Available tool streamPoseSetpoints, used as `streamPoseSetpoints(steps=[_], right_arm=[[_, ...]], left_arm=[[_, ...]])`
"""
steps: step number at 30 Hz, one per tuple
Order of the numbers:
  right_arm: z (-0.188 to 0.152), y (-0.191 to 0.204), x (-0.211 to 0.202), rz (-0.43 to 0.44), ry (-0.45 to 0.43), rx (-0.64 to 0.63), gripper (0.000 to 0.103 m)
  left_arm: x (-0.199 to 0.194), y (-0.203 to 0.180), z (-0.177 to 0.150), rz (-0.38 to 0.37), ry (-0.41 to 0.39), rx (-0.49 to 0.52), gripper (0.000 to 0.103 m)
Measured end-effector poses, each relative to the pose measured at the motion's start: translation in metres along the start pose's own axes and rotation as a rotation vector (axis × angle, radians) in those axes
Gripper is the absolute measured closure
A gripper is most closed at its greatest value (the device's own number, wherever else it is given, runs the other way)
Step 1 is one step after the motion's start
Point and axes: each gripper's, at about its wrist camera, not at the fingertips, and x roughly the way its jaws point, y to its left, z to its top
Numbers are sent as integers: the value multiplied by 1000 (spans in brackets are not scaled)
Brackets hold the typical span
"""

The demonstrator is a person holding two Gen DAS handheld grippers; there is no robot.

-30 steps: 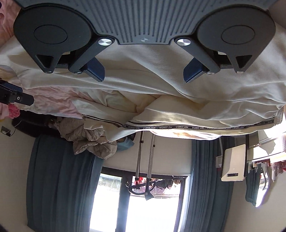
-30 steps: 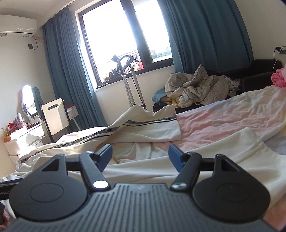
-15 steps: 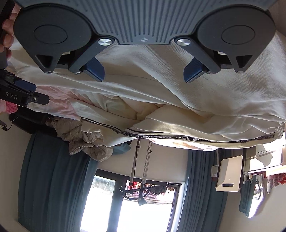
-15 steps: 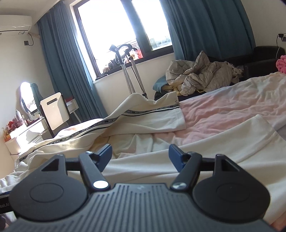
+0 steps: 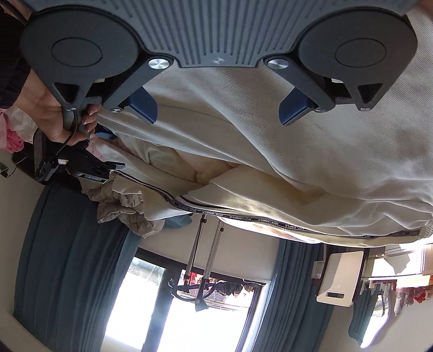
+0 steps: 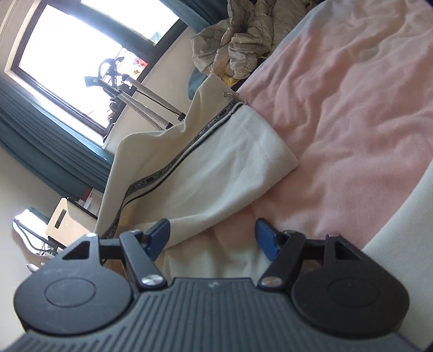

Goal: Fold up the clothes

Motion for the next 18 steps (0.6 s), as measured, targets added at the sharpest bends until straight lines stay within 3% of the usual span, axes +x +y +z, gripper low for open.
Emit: streamPoseSetpoints(steps=[3, 4, 5, 9, 14, 18], right_arm=[[15, 2, 20, -41, -69, 58, 51], [21, 3, 24, -85, -82, 62, 80], [27, 5, 26, -120, -95, 65, 99], [47, 31, -2, -160, -248, -55, 100], [94, 27, -77, -254, -420, -66, 100], [117, -11, -115, -322, -415, -114, 100]], left_arm=[[16, 11, -2, -5, 19, -39, 6], [19, 14, -3, -7, 24, -50, 6], [23, 16, -3, -11, 25, -59, 6], [24, 20, 1, -28, 10, -74, 6], [12, 19, 6, -50, -16, -93, 6], [-2, 14, 10, -71, -40, -90, 6]])
